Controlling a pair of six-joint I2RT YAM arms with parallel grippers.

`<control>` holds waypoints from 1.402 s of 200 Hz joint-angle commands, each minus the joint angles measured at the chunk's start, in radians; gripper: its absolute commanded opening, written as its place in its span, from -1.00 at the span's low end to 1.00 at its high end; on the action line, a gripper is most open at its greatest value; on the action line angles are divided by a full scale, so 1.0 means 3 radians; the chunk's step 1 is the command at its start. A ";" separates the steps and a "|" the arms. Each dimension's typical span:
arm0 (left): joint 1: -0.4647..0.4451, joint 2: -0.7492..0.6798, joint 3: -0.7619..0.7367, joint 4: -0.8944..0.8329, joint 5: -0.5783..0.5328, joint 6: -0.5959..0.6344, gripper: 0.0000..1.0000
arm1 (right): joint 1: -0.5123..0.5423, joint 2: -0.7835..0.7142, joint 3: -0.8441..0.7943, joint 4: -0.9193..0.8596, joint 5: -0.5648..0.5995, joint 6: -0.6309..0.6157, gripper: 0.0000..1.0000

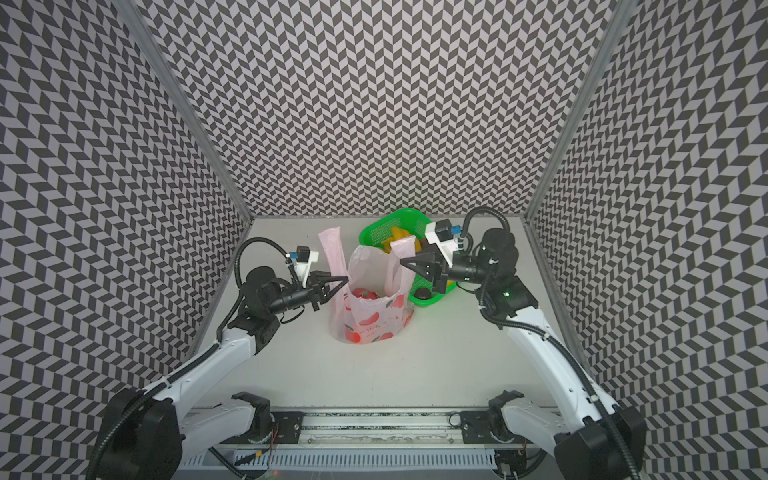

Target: Place the fake fruits into the plastic bag and tie a complex knot

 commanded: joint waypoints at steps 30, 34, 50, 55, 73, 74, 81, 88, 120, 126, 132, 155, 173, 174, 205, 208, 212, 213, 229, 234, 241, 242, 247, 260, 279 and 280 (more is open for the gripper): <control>0.0316 -0.0468 0.0229 -0.0524 -0.0053 0.0109 -0.07 | 0.0038 0.0043 0.0055 0.0175 0.0026 0.0037 -1.00; 0.0342 -0.0509 0.0249 -0.0576 -0.0055 0.0115 -0.03 | 0.0041 0.0046 0.0057 0.0175 0.0031 0.0036 -1.00; 0.0415 -0.0652 0.0365 -0.0818 -0.0064 0.0191 0.10 | 0.0053 0.0056 0.0060 0.0166 0.0036 0.0036 -1.00; 0.0423 -0.0692 0.0417 -0.0910 -0.0071 0.0222 0.12 | 0.0058 0.0061 0.0064 0.0158 0.0041 0.0033 -1.00; 0.0426 -0.0800 0.0651 -0.1217 -0.0027 0.0331 0.15 | 0.0073 0.0066 0.0075 0.0122 0.0054 0.0006 -1.00; 0.0426 -0.0806 0.0665 -0.1228 -0.0021 0.0333 0.16 | 0.0074 0.0066 0.0075 0.0121 0.0055 0.0003 -1.00; 0.0424 -0.0841 0.0745 -0.1293 0.0030 0.0346 0.15 | 0.0081 0.0070 0.0079 0.0108 0.0062 -0.0008 -1.00; 0.0418 -0.0881 0.0817 -0.1307 0.0131 0.0336 0.14 | 0.0084 0.0071 0.0075 0.0105 0.0066 -0.0015 -1.00; 0.0079 -0.1011 0.1071 -0.1219 0.0248 0.0234 0.17 | 0.0102 0.0071 0.0075 0.0085 0.0082 -0.0037 -1.00; -0.0043 -0.0996 0.1151 -0.1257 0.0158 0.0261 0.18 | 0.0105 0.0064 0.0079 0.0079 0.0082 -0.0045 -1.00; -0.0169 -0.0958 0.1253 -0.1324 0.0074 0.0303 0.19 | 0.0110 0.0066 0.0080 0.0075 0.0082 -0.0046 -1.00; -0.0704 -0.0690 0.1725 -0.1670 -0.0273 0.0537 0.19 | 0.0123 0.0056 0.0080 0.0066 0.0097 -0.0063 -1.00; -0.1179 -0.0438 0.2138 -0.2004 -0.0677 0.0806 0.20 | 0.0130 0.0047 0.0070 0.0055 0.0115 -0.0078 -1.00; -0.1205 -0.0422 0.2160 -0.2023 -0.0698 0.0821 0.21 | 0.0130 0.0049 0.0070 0.0054 0.0117 -0.0077 -1.00; -0.1717 0.0062 0.2812 -0.2527 -0.1292 0.1262 0.31 | 0.0146 0.0040 0.0077 0.0023 0.0121 -0.0112 -1.00; -0.1738 0.0106 0.2862 -0.2570 -0.1332 0.1303 0.32 | 0.0146 0.0036 0.0078 0.0023 0.0119 -0.0112 -1.00; -0.1754 0.0171 0.2930 -0.2626 -0.1371 0.1359 0.32 | 0.0146 0.0033 0.0080 0.0020 0.0118 -0.0113 -1.00; -0.1756 0.0189 0.2947 -0.2641 -0.1378 0.1374 0.33 | 0.0146 0.0034 0.0080 0.0019 0.0118 -0.0113 -1.00; -0.1752 0.0403 0.3153 -0.2791 -0.1480 0.1544 0.39 | 0.0151 0.0024 0.0080 0.0013 0.0118 -0.0118 -1.00; -0.1756 0.0457 0.3207 -0.2828 -0.1500 0.1587 0.39 | 0.0149 0.0021 0.0085 0.0008 0.0118 -0.0119 -1.00; -0.1754 0.0544 0.3278 -0.2875 -0.1502 0.1644 0.40 | 0.0152 0.0018 0.0085 0.0003 0.0118 -0.0123 -1.00; -0.1753 0.0554 0.3287 -0.2880 -0.1502 0.1654 0.40 | 0.0154 0.0017 0.0085 0.0003 0.0118 -0.0125 -1.00; -0.1754 0.0606 0.3327 -0.2906 -0.1495 0.1686 0.41 | 0.0156 0.0015 0.0085 -0.0002 0.0118 -0.0132 -1.00; -0.1754 0.0719 0.3409 -0.2937 -0.1449 0.1748 0.44 | 0.0158 0.0011 0.0085 -0.0018 0.0123 -0.0153 -1.00; -0.1757 0.0846 0.3491 -0.2946 -0.1391 0.1786 0.44 | 0.0161 0.0006 0.0093 -0.0028 0.0123 -0.0164 -1.00; -0.1757 0.0854 0.3493 -0.2949 -0.1385 0.1789 0.43 | 0.0161 0.0005 0.0092 -0.0028 0.0123 -0.0164 -1.00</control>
